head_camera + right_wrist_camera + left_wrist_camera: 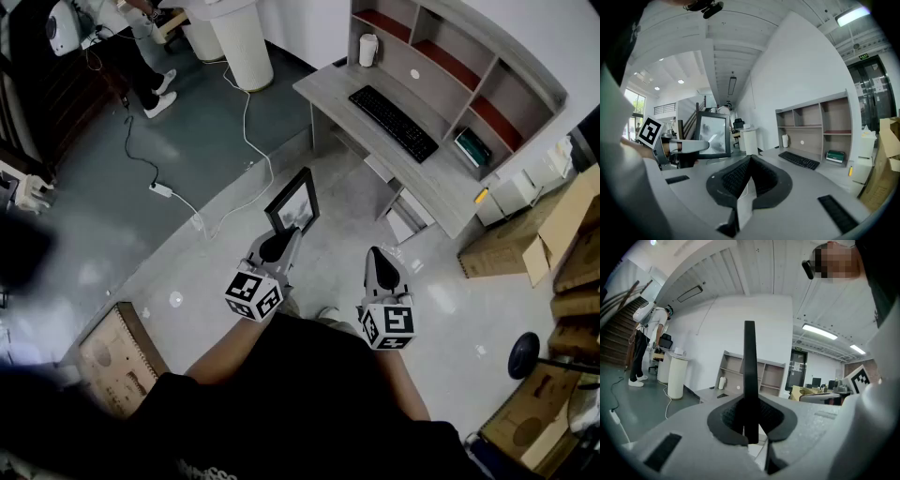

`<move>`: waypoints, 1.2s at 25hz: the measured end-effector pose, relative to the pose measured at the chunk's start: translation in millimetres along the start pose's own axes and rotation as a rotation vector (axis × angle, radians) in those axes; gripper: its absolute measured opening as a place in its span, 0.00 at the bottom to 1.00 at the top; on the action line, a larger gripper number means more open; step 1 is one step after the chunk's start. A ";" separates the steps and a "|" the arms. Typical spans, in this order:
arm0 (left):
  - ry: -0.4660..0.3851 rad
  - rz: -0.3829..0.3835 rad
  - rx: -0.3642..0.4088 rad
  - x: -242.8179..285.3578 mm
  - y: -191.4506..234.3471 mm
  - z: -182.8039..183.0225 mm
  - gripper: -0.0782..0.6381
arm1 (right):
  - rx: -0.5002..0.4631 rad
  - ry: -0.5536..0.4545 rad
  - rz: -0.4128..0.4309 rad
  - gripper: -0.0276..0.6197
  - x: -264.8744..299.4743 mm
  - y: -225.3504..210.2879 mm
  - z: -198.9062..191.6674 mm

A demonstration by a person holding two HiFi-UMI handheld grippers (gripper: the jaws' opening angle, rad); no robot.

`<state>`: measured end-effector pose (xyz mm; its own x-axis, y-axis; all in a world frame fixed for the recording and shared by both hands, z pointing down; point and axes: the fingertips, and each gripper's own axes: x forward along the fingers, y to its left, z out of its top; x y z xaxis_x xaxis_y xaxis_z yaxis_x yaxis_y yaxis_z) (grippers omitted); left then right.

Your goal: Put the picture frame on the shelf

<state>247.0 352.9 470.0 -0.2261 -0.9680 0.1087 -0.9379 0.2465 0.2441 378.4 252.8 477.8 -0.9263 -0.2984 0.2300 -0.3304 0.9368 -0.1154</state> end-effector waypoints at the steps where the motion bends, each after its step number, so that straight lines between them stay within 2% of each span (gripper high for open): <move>1: -0.005 -0.005 -0.022 0.0 2.2 -1.4 0.17 | 0.011 0.009 0.009 0.06 2.9 0.6 -3.5; 3: -0.007 -0.012 -0.046 -0.5 7.2 -5.0 0.17 | 0.041 0.025 0.028 0.06 8.6 2.4 -10.5; 7: 0.034 -0.010 0.021 0.9 22.8 -13.7 0.17 | 0.093 0.049 0.062 0.06 21.7 8.2 -24.0; 10: 0.047 -0.009 -0.016 13.9 43.5 -17.5 0.17 | 0.104 0.068 0.044 0.06 33.6 4.0 -30.3; 12: 0.055 -0.014 -0.010 27.1 56.2 -15.8 0.17 | 0.110 0.075 0.017 0.06 42.2 -3.1 -29.6; 17: 0.058 -0.031 0.010 65.3 97.5 4.0 0.17 | 0.085 0.079 -0.029 0.06 81.3 -16.5 -15.4; 20: 0.054 -0.042 -0.006 87.0 127.6 13.0 0.17 | 0.072 0.096 -0.051 0.06 115.1 -20.1 -9.2; 24: 0.065 -0.075 0.007 115.5 170.3 14.8 0.17 | -0.038 0.125 -0.069 0.06 170.4 -17.1 7.8; 27: 0.088 -0.110 -0.030 137.5 198.4 12.6 0.17 | -0.089 0.140 -0.082 0.06 211.8 -18.9 24.2; 30: 0.104 -0.142 -0.055 154.6 225.6 17.5 0.17 | -0.060 0.156 -0.109 0.06 253.1 -20.4 37.9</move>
<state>-4.1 258.0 525.0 -0.0613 -0.9838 0.1682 -0.9419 0.1128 0.3165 143.9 151.2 501.8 -0.8448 -0.3710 0.3855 -0.4116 0.9110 -0.0252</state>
